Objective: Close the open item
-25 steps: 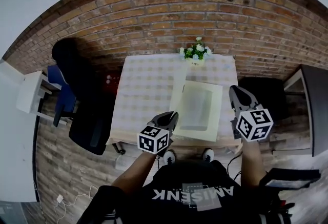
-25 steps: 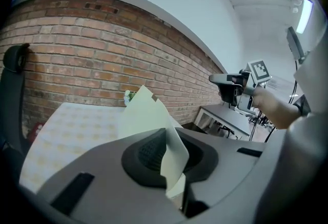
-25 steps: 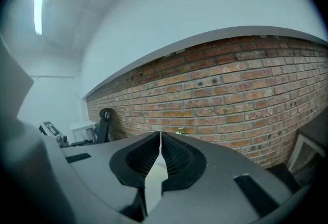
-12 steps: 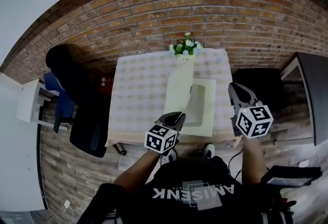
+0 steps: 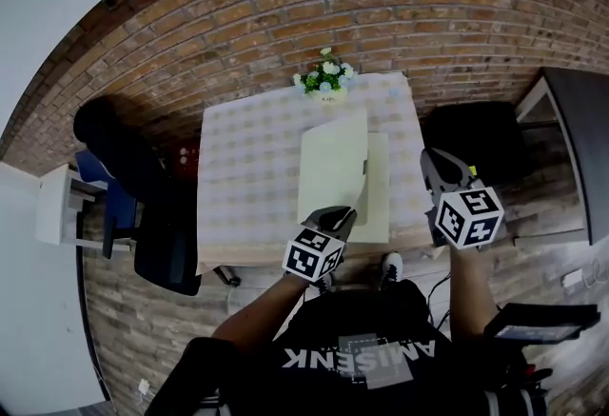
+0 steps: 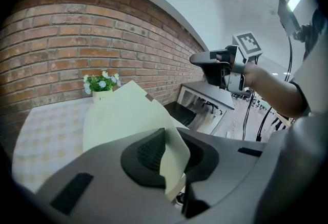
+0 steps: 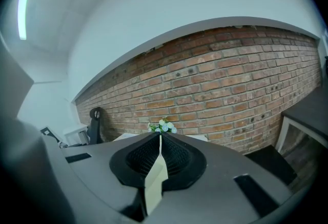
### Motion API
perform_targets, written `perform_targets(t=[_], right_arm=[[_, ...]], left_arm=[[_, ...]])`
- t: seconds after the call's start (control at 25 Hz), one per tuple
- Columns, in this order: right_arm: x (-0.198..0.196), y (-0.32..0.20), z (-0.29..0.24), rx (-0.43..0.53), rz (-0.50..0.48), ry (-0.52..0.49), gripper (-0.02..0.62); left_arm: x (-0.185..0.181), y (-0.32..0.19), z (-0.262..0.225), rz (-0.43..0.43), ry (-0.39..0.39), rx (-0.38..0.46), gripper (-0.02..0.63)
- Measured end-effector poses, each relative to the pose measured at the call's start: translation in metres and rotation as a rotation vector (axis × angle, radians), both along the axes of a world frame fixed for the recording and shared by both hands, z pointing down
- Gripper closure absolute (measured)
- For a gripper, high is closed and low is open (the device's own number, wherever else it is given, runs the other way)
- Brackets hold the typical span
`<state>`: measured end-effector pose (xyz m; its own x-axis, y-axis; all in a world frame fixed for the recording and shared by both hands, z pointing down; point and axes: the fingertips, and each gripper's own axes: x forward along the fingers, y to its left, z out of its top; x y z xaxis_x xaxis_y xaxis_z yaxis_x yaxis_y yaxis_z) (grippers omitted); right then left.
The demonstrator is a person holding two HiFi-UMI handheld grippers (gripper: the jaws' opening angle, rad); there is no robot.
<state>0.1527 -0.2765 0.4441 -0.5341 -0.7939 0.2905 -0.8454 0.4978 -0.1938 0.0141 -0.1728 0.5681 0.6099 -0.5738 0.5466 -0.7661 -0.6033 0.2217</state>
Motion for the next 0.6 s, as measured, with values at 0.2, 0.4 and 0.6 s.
perform_targets(t=[0.2, 0.4, 0.6], right_arm=[[0.01, 0.0, 0.019, -0.039, 0.009, 0.004, 0.552], [0.012, -0.003, 0.045, -0.094, -0.008, 0.026, 0.552], [0.013, -0.007, 0.071, -0.147, -0.021, 0.045, 0.552]], left_arm=[[0.016, -0.001, 0.013, 0.033, -0.021, -0.026, 0.568], [0.031, 0.0, 0.029, 0.071, -0.046, -0.054, 0.565], [0.044, -0.002, 0.042, 0.098, -0.066, -0.077, 0.562]])
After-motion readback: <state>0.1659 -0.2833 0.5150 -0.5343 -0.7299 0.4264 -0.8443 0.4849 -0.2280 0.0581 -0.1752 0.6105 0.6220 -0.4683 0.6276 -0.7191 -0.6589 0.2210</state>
